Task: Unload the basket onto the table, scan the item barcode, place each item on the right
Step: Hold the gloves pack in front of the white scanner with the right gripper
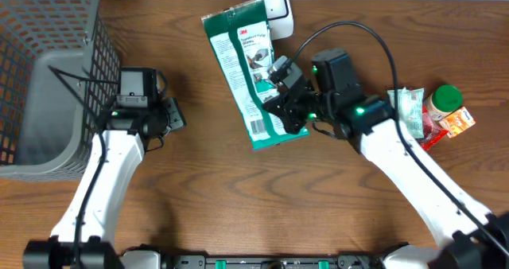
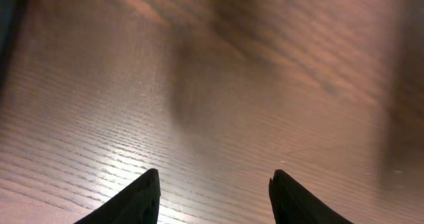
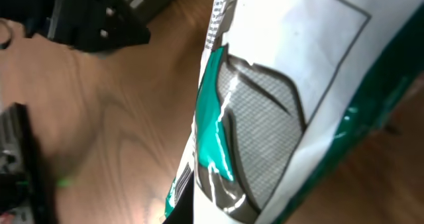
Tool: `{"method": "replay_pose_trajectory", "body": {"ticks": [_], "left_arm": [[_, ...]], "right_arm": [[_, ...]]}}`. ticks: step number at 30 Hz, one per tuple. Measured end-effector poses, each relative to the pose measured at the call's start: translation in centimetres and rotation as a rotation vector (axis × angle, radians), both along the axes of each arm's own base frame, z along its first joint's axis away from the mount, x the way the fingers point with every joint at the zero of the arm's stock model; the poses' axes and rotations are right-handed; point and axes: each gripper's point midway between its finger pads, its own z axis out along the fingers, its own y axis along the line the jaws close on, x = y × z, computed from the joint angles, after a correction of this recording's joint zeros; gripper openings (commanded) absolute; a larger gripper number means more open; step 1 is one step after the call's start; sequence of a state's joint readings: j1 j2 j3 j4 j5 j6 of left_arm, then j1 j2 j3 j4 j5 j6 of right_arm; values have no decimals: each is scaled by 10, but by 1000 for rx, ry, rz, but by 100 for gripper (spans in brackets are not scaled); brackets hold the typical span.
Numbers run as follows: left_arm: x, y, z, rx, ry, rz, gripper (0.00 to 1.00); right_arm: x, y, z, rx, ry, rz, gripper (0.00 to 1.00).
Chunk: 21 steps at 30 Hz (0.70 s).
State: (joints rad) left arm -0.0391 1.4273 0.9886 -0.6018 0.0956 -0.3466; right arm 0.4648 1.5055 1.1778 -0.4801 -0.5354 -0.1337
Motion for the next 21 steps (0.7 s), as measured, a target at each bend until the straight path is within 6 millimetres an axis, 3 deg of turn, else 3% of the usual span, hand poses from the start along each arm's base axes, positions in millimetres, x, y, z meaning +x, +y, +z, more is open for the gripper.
{"method": "replay_pose_trajectory", "body": {"ticks": [2, 4, 6, 13, 16, 18, 21], "left_arm": [[-1, 1, -9, 7, 28, 1, 65], [-1, 2, -16, 16, 50, 1, 84], [-2, 3, -20, 19, 63, 6, 84], [-2, 4, -23, 27, 72, 3, 85], [-2, 4, -23, 27, 72, 3, 85], [-2, 4, -23, 27, 72, 3, 85], [-2, 4, -23, 27, 73, 3, 85]], "right_arm": [[-2, -8, 0, -53, -3, -13, 1], [-1, -15, 3, -105, -6, -24, 1], [0, -22, 14, -161, -27, -28, 1], [20, -40, 112, -292, -295, -58, 1], [26, -46, 144, -330, -404, -73, 1], [32, -48, 158, -361, -471, -82, 1], [47, -52, 161, -439, -540, -98, 4]]}}
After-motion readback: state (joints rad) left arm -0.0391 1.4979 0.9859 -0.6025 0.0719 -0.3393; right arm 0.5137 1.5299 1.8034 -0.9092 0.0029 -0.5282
